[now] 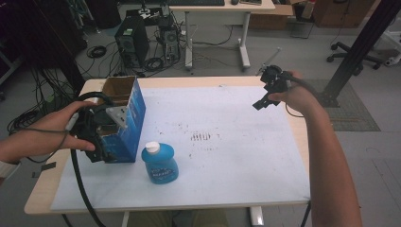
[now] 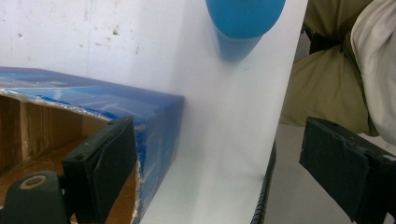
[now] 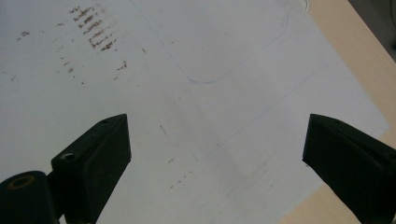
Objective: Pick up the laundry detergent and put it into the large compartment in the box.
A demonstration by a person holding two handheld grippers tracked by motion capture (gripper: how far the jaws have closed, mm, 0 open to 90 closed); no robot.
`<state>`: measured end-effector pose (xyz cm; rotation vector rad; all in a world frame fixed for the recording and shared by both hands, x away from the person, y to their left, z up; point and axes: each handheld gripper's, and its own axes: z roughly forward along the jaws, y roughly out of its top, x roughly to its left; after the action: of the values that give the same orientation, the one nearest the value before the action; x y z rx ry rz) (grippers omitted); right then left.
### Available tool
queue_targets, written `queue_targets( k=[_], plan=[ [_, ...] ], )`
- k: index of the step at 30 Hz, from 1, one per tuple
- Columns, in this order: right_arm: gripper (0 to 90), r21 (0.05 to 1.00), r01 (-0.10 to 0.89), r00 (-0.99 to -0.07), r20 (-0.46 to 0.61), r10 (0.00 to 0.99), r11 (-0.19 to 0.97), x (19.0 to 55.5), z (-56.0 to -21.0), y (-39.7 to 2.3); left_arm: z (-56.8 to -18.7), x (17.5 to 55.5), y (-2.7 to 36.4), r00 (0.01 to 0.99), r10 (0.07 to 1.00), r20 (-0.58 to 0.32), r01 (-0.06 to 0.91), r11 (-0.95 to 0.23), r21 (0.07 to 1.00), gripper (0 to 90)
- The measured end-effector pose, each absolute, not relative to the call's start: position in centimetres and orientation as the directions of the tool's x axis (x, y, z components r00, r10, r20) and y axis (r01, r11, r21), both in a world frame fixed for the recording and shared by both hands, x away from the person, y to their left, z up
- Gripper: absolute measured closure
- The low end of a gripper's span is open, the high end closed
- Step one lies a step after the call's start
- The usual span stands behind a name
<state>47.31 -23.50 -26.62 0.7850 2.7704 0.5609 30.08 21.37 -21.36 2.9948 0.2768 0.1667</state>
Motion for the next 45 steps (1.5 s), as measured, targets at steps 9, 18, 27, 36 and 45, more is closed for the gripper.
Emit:
queue_targets(
  k=[9,18,27,36,45],
  plan=[
    [7.8,0.419,0.455,-0.838,-0.097,0.537,0.785,47.1,-26.4,-23.6,-20.9,30.0,21.1,0.976,0.192,0.104,0.177,-0.975,0.137,9.6],
    [7.8,0.428,0.452,-0.837,-0.099,0.537,0.783,47.0,-26.2,-23.9,-19.9,29.9,20.7,0.97,0.209,0.123,0.189,-0.969,0.159,8.3],
    [7.8,0.428,0.444,-0.842,-0.103,0.53,0.787,46.8,-26.2,-23.7,-19.5,29.5,20.3,0.969,0.209,0.13,0.187,-0.969,0.162,8.2],
    [7.7,0.43,0.44,-0.843,-0.105,0.528,0.788,46.7,-26.2,-23.6,-18.8,29.5,19.8,0.971,0.2,0.133,0.176,-0.969,0.175,8.1],
    [7.8,0.432,0.434,-0.845,-0.111,0.524,0.791,46.6,-26.1,-23.5,-18.5,29.4,18.8,0.972,0.191,0.135,0.164,-0.969,0.186,6.8]
  ],
)
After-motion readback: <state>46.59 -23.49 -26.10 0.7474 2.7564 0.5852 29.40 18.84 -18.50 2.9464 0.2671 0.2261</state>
